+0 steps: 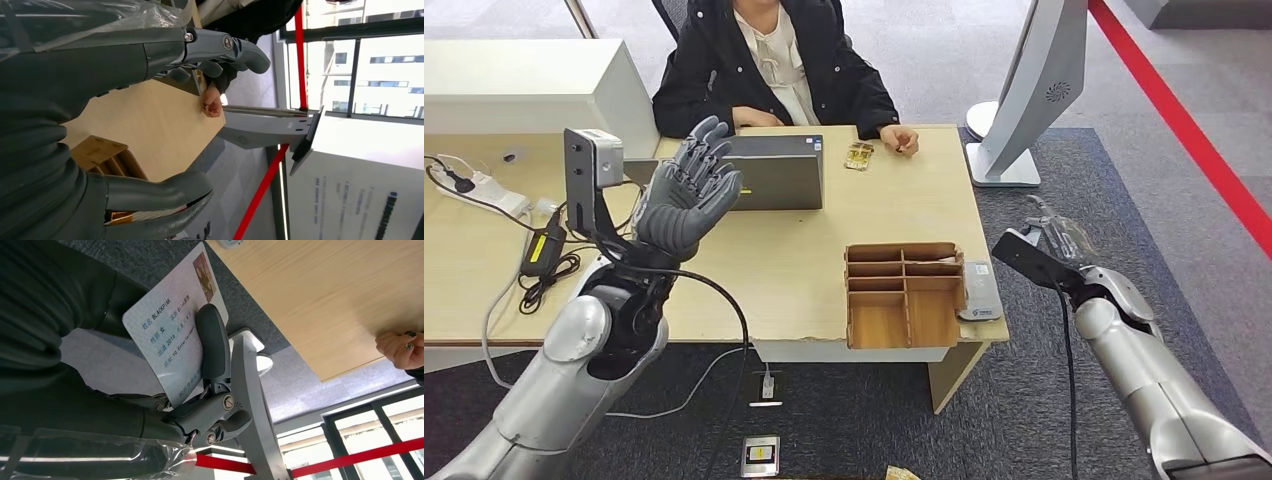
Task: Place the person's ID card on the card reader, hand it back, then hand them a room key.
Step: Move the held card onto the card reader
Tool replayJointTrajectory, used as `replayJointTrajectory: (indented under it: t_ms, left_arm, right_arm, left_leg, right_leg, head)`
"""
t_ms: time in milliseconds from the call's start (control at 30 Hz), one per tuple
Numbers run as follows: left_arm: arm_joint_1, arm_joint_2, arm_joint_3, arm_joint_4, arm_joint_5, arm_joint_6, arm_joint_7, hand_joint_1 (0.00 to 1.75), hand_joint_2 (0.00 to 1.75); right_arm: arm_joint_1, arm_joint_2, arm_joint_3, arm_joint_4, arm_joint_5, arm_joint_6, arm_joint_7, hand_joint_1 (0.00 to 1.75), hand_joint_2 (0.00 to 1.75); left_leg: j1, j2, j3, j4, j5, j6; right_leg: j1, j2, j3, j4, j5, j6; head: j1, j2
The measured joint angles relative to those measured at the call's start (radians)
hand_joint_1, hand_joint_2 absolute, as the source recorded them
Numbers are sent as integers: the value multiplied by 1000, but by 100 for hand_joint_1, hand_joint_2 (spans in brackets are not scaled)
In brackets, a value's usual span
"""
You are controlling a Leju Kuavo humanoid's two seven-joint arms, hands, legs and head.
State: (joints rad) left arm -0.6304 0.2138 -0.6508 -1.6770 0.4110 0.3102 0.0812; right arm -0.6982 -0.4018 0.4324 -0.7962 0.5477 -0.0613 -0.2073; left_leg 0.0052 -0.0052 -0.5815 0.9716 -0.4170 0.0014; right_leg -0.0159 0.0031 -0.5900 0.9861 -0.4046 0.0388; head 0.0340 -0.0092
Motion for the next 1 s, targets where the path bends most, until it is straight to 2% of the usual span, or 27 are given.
replayJointTrajectory:
  t_ms: [600, 1000]
  left_arm:
    - [-30, 24, -90, 2, 25, 7, -29, 0, 175]
    - [-5, -14, -90, 22, -39, -59, -56, 0, 175]
  right_arm:
    - [107, 2, 24, -258, -26, 89, 110, 175, 175]
    - [115, 31, 41, -317, 27, 139, 136, 175, 175]
  left_leg:
    - [0, 0, 0, 0, 0, 0]
    - [0, 0, 0, 0, 0, 0]
  right_leg:
    - [0, 0, 0, 0, 0, 0]
    - [0, 0, 0, 0, 0, 0]
  head:
    - [0, 0]
    - [0, 0]
